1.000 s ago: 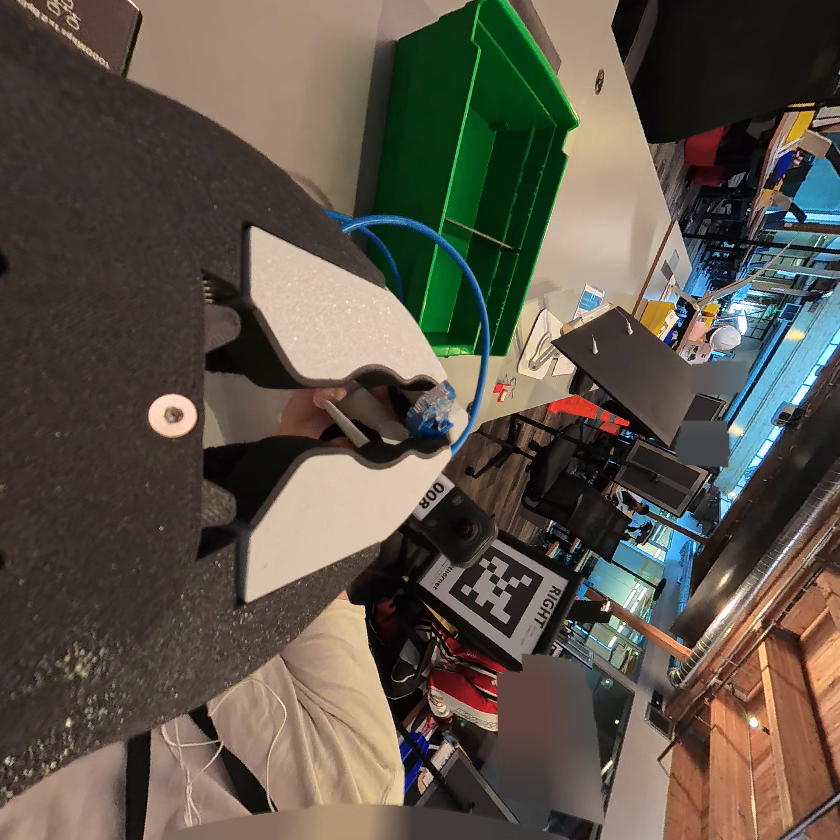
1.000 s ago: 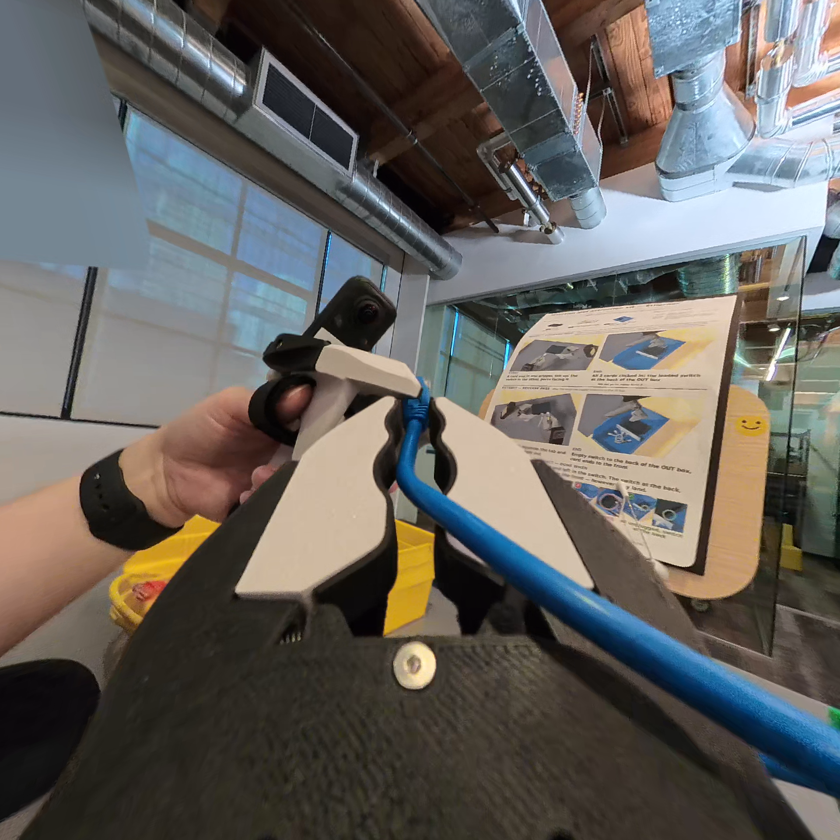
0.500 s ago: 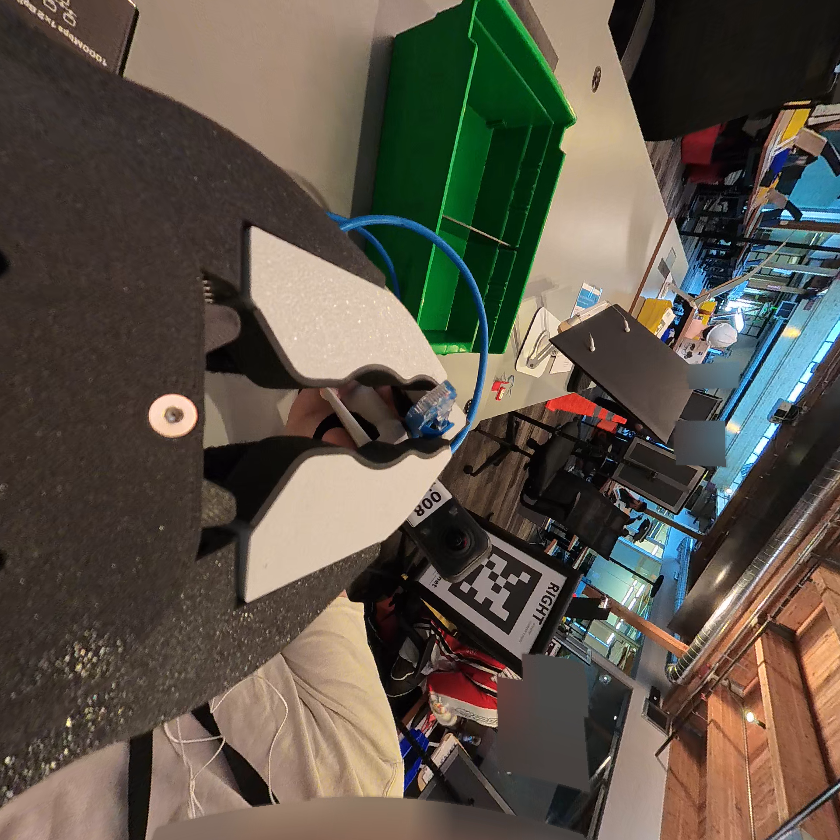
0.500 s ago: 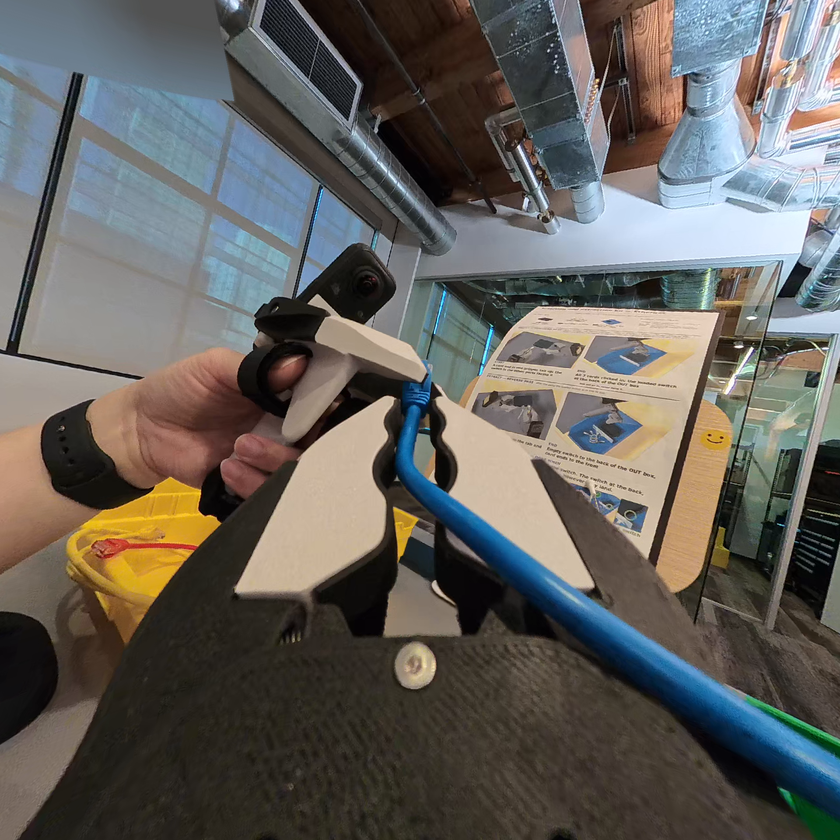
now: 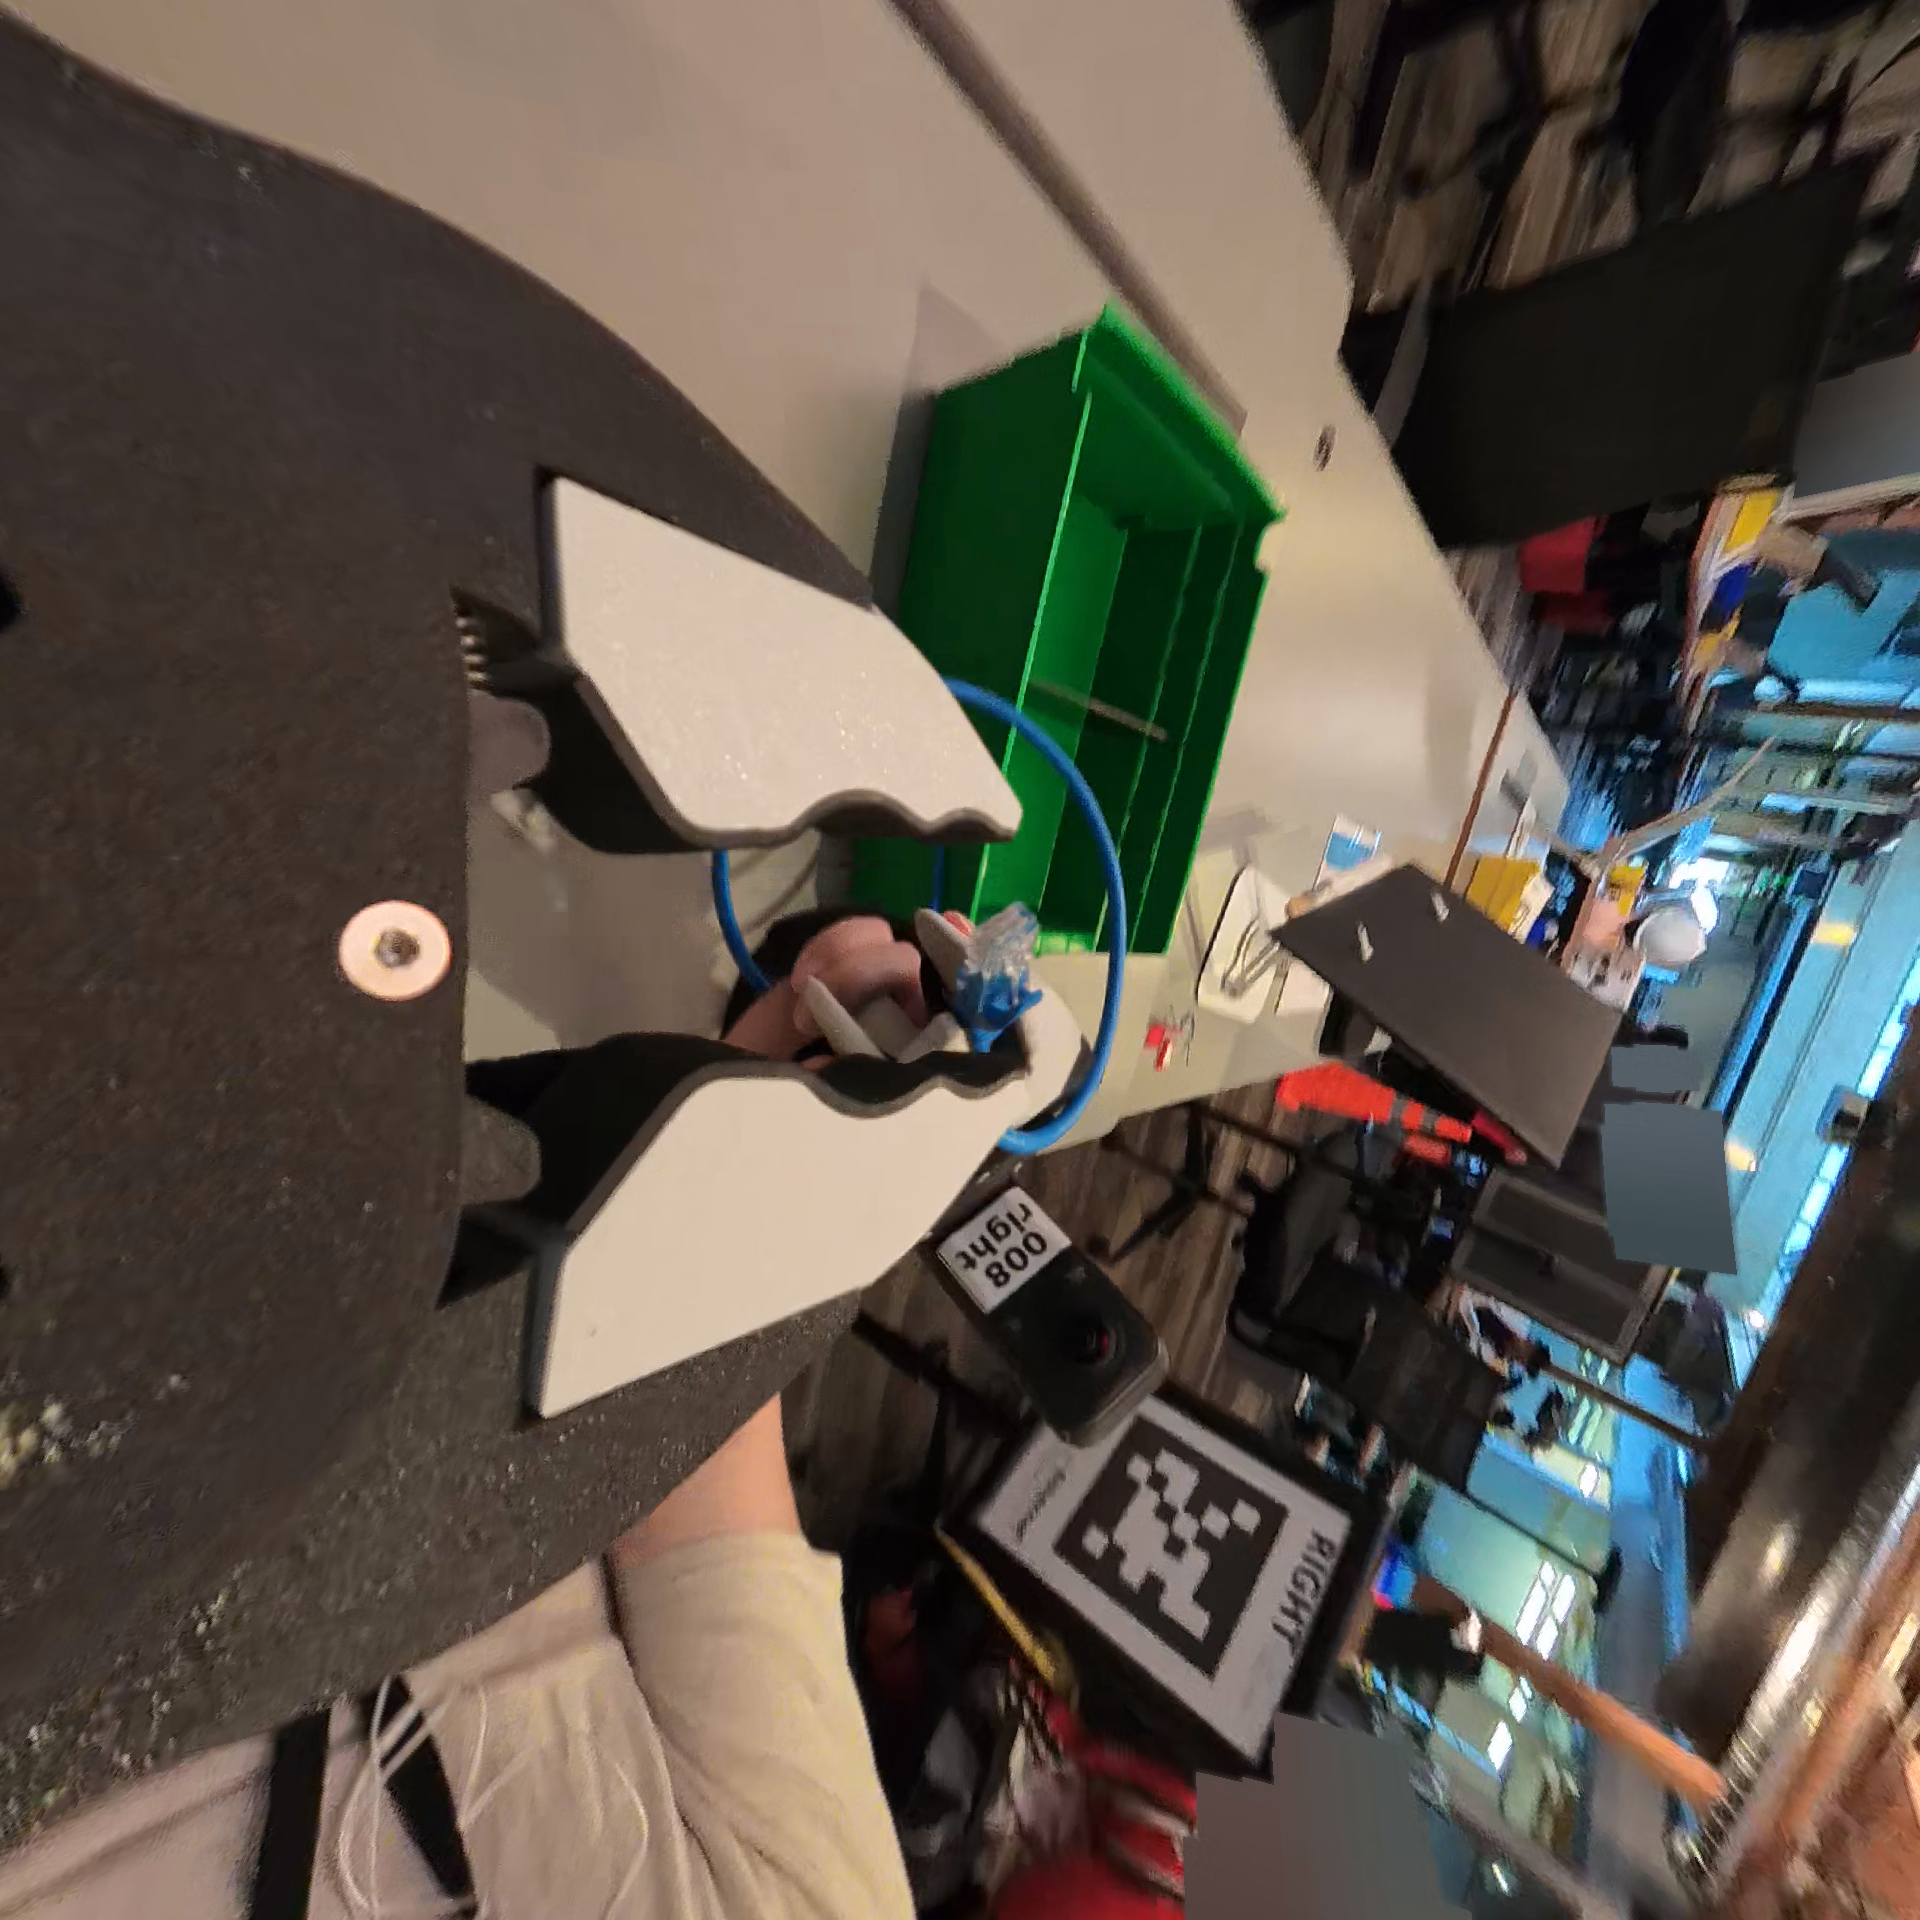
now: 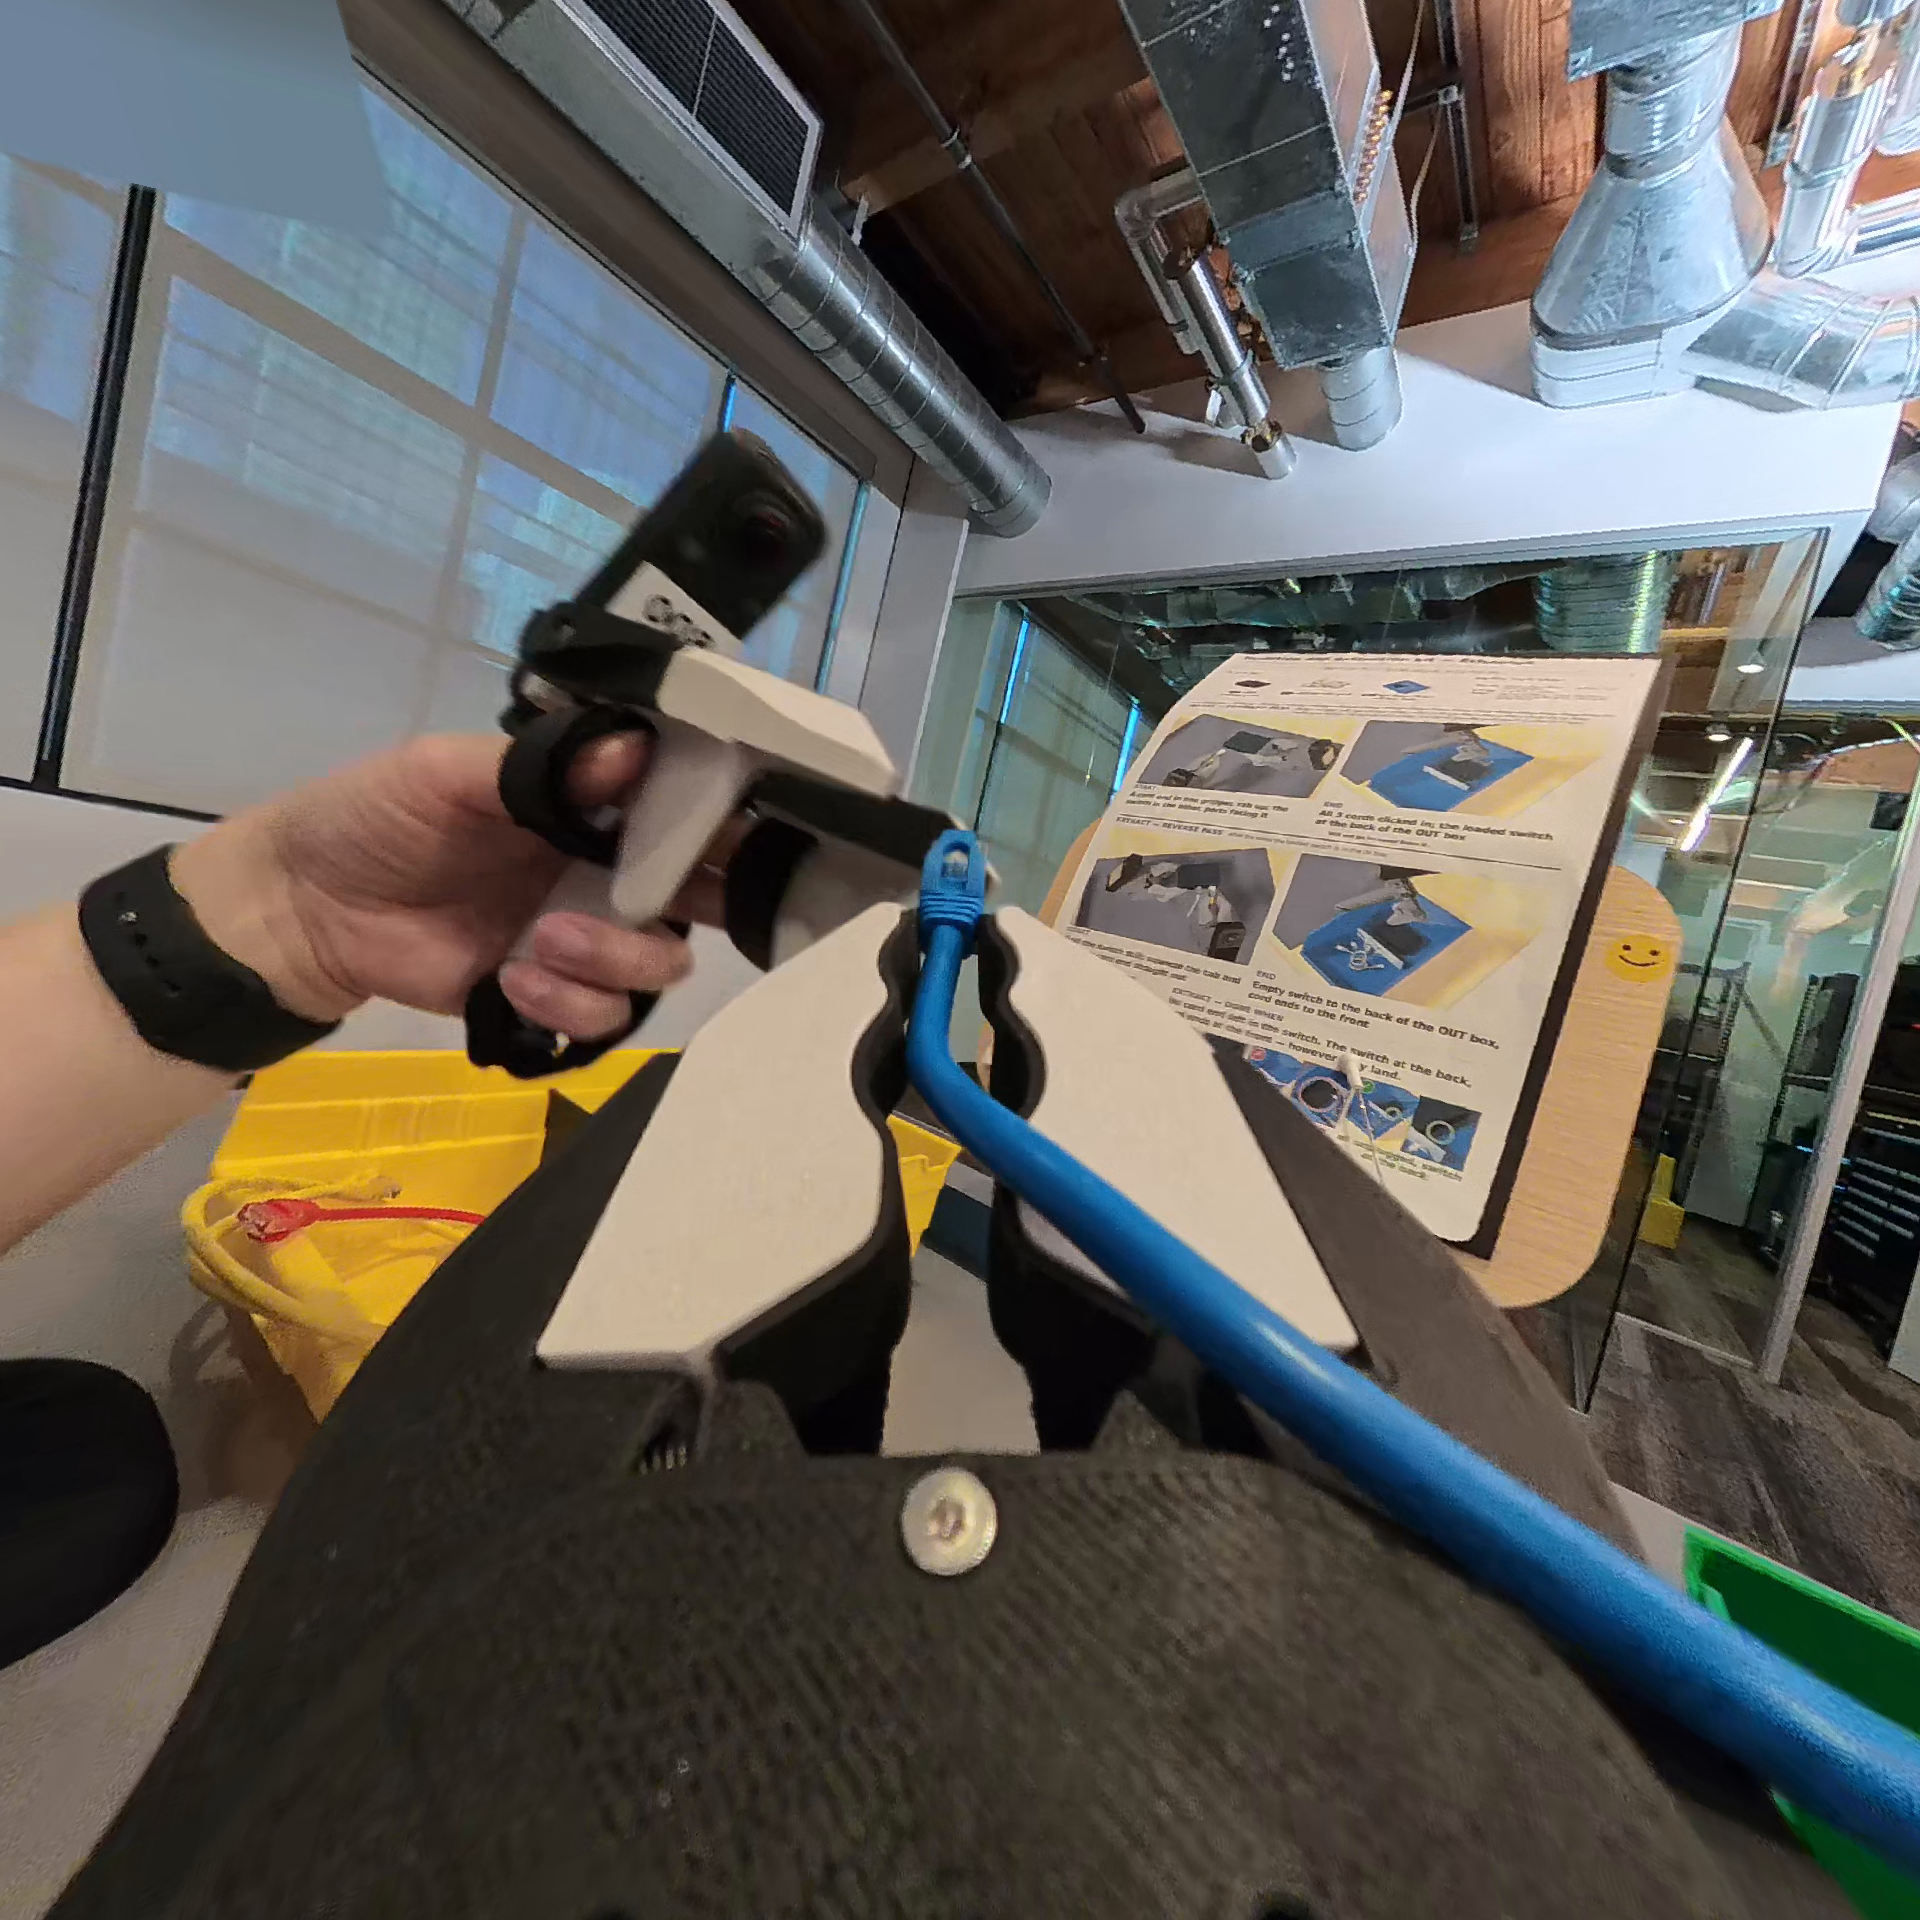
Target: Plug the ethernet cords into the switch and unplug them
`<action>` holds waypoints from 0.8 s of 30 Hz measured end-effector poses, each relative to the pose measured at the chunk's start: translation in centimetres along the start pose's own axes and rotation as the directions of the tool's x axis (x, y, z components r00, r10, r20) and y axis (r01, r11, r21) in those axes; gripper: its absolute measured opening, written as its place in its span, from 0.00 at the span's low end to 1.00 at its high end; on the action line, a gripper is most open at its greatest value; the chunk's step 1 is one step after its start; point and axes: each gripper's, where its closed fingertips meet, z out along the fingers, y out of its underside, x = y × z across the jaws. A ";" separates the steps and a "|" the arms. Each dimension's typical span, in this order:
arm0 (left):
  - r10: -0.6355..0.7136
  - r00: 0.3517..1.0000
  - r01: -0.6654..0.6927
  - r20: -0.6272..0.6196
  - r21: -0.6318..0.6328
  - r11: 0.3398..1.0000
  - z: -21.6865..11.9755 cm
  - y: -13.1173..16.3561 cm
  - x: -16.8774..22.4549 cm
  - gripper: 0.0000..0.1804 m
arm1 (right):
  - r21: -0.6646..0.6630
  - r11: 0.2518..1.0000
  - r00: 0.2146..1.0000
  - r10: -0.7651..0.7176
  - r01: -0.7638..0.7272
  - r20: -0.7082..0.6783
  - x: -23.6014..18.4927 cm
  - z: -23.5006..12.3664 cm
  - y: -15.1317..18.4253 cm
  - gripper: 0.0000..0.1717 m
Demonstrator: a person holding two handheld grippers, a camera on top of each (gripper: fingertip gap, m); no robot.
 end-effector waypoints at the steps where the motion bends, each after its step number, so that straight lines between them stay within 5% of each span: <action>1: 0.043 0.999 -0.043 0.029 0.005 0.999 -1.0 -0.5 0.2 0.21 | 0.004 1.000 1.000 0.003 -0.002 -0.009 0.3 -0.2 -0.2 0.07; 5: 0.277 0.946 -0.263 0.169 -0.100 0.960 -4.6 0.0 0.5 0.26 | 0.065 0.997 0.999 0.043 -0.042 -0.026 1.2 -1.3 -2.0 0.07; 8: 0.457 0.860 -0.369 0.228 -0.339 0.865 -5.0 2.7 -2.0 0.21 | 0.107 0.993 0.998 0.056 -0.055 -0.010 1.2 -2.0 -3.7 0.07; 11: 0.478 0.838 -0.217 0.262 -0.644 0.733 -5.5 7.4 -7.0 0.19 | 0.148 0.989 1.000 0.020 -0.019 -0.006 0.6 -2.5 -5.2 0.07; 15: 0.374 0.903 -0.077 0.209 -0.780 0.621 -4.5 11.6 -9.7 0.22 | 0.184 0.980 0.997 -0.074 0.072 0.007 -0.5 -3.1 -6.7 0.07; 20: 0.463 0.871 0.001 0.164 -0.944 0.331 -4.8 14.8 -13.9 0.26 | 0.271 0.962 0.994 -0.052 0.025 0.094 -1.9 -4.3 -8.6 0.07; 22: 0.449 0.852 0.111 0.269 -0.931 0.347 -3.9 15.3 -15.8 0.24 | 0.286 0.958 0.994 -0.068 0.040 0.088 -2.0 -4.5 -9.0 0.06; 24: 0.357 0.847 0.257 0.395 -0.890 0.377 -2.9 16.3 -16.7 0.35 | 0.302 0.952 0.993 -0.080 0.050 0.088 -2.0 -4.8 -9.5 0.06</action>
